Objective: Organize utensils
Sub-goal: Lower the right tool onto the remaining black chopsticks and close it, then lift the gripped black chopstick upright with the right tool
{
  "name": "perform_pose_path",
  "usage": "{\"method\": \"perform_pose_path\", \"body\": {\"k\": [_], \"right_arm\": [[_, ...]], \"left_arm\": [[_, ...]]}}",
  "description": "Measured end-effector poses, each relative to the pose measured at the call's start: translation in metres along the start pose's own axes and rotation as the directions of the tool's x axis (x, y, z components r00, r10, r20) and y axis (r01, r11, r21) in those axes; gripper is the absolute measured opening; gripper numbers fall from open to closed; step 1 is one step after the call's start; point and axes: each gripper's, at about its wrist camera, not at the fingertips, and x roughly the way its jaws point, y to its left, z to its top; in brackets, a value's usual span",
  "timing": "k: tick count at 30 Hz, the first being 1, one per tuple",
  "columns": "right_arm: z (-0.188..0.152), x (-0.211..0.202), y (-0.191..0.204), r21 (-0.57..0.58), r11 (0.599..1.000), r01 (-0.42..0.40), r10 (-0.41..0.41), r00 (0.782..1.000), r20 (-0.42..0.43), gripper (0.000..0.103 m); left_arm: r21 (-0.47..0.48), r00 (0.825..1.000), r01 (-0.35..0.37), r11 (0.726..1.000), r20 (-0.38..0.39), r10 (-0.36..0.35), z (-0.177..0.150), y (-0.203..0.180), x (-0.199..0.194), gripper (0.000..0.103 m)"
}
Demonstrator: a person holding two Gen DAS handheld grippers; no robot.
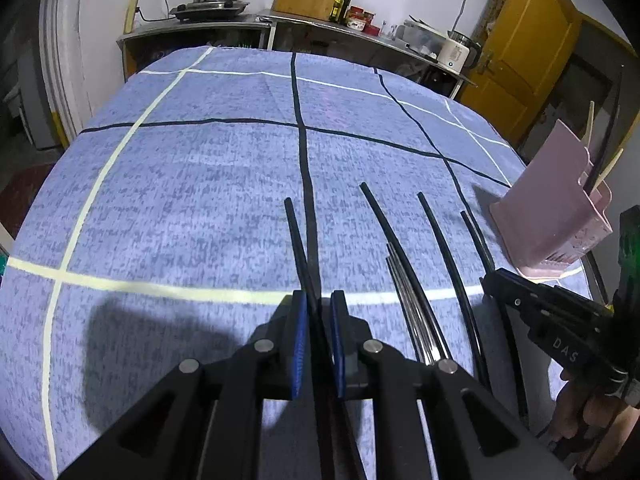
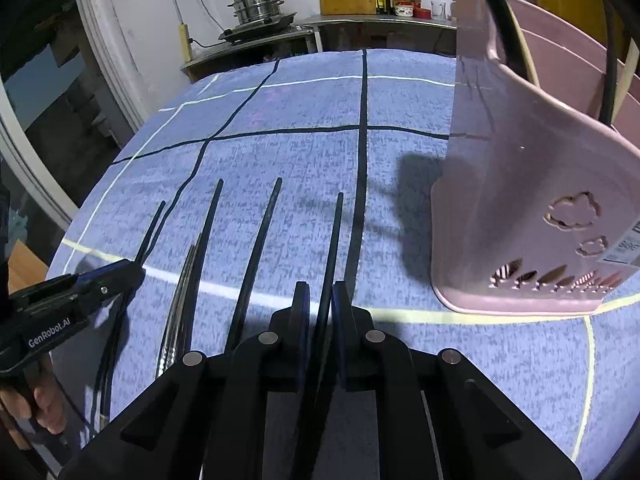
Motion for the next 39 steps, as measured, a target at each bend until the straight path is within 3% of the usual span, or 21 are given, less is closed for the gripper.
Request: {"method": "perform_pose_path", "body": {"k": [9,11,15,24,39], "right_arm": [[0.011,0.009,0.007,-0.001,1.0,0.004,-0.004,1.0,-0.009,0.008],[0.012,0.01,0.007,0.001,1.0,-0.005,0.005,1.0,-0.011,0.006],[0.012,0.003,0.01,-0.001,0.999,-0.038,0.038,0.999,-0.001,0.006],[0.013,-0.052,0.021,-0.028,0.996,-0.08,0.082,0.992,0.093,0.005],[0.017,-0.157,0.02,-0.04,0.994,-0.103,0.11,0.954,0.28,0.005]], "left_arm": [[0.032,1.0,-0.023,0.999,-0.008,0.023,0.006,-0.004,0.004,0.013],[0.04,0.999,-0.031,0.999,-0.007,0.031,0.007,-0.005,0.005,0.008],[0.026,1.0,-0.008,1.0,-0.002,0.008,0.007,-0.005,0.0,0.006],[0.059,0.995,0.044,0.997,0.083,-0.049,0.014,-0.016,-0.049,0.005],[0.136,0.96,0.119,0.984,0.239,-0.149,0.03,-0.043,-0.143,0.005]]}}
